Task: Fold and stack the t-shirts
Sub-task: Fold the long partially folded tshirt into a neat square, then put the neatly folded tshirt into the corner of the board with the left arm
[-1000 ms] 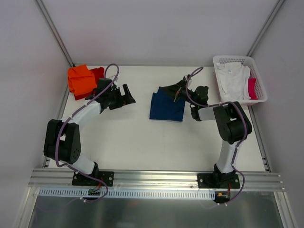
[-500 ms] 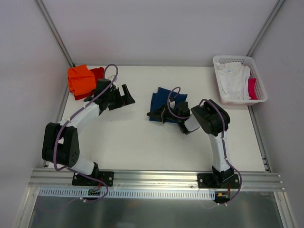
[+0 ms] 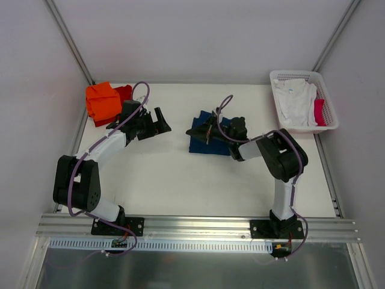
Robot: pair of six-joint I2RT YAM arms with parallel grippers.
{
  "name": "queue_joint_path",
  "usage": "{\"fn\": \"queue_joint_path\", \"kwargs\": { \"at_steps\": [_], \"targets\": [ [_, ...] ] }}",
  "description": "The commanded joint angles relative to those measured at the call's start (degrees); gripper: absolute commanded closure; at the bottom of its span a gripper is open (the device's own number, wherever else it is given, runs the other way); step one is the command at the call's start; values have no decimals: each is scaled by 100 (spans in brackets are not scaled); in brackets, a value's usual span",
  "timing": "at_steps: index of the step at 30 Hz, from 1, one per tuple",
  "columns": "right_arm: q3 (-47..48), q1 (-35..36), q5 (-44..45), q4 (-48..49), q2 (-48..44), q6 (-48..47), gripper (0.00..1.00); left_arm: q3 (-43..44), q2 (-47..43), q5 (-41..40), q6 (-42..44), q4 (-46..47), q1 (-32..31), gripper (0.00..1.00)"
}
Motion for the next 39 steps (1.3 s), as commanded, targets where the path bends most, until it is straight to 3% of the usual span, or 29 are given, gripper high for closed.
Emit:
{"fn": "queue_joint_path", "kwargs": {
  "at_steps": [1,5,7,8,10,15,16,25,39],
  "targets": [
    [440,-71,-478,75,-1002,-621,100,-70,-123,203,-79,169,23,1],
    [546,-247,-593,-918,-1653,-1210,89,-105,114,422,-141,336,14,1],
    [520,-387,-611,-1516,-2073,-1510,72,-149,228,510,-219,433,14,1],
    [511,-431,-611,-1831,-2224,-1938,68,-167,359,563,-237,555,6,1],
    [520,-563,-550,-2894,-2697,-2484,56,-220,518,651,-299,730,6,1],
    [1203,-616,266,-6606,-3718,-5205,45,-281,1204,1090,-544,1353,6,1],
    [1266,-625,520,-6851,-3850,-5394,45,-308,1300,1152,-597,1495,6,1],
    [1522,-739,865,-7925,-4730,-6029,44,-203,2407,1933,-1169,2778,-82,1],
    [1320,-871,954,-8084,-5205,-6064,44,791,3568,2163,-1529,3087,-1119,1]
  ]
}}
